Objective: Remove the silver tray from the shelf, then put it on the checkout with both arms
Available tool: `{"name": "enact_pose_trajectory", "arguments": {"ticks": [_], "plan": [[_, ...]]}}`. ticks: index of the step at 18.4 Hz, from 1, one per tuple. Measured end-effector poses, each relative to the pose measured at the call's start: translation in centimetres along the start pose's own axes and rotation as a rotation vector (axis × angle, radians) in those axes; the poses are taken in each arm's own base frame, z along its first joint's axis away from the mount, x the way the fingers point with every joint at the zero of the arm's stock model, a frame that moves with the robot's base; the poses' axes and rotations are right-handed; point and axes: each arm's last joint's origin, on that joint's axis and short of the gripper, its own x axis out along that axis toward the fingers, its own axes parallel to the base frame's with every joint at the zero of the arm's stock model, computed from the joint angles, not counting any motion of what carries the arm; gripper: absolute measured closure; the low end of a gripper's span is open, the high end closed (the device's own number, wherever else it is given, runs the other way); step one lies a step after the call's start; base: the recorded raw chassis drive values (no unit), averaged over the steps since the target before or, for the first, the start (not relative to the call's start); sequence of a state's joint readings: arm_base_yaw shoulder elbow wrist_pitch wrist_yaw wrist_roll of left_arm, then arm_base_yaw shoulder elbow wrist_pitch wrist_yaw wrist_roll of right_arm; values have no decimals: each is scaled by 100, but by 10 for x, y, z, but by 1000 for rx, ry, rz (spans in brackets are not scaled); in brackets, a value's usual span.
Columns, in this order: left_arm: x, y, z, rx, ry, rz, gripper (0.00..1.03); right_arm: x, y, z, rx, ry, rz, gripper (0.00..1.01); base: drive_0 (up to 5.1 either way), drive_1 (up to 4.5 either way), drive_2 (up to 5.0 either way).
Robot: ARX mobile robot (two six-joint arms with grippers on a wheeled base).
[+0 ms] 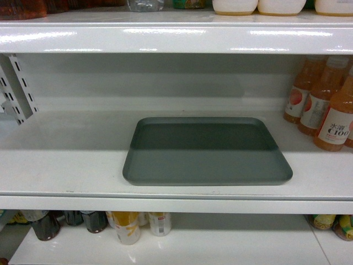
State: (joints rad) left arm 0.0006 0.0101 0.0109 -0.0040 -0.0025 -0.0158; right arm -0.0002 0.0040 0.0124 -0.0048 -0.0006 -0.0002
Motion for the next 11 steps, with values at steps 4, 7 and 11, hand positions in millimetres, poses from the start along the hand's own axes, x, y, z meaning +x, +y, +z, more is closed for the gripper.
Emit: {"name": "enact_pose_trajectory", "arguments": {"ticks": [4, 7, 11], "plan": [[8, -4, 1, -18, 248, 189, 5, 5, 0, -5, -25, 256, 162, 3, 0, 0, 0], [54, -1, -3, -18, 334, 293, 5, 29, 7, -11, -71, 345, 314, 3, 0, 0, 0], [147, -22, -21, -39, 489, 43, 5, 86, 21, -21, -79, 450, 357, 3, 0, 0, 0]]}}
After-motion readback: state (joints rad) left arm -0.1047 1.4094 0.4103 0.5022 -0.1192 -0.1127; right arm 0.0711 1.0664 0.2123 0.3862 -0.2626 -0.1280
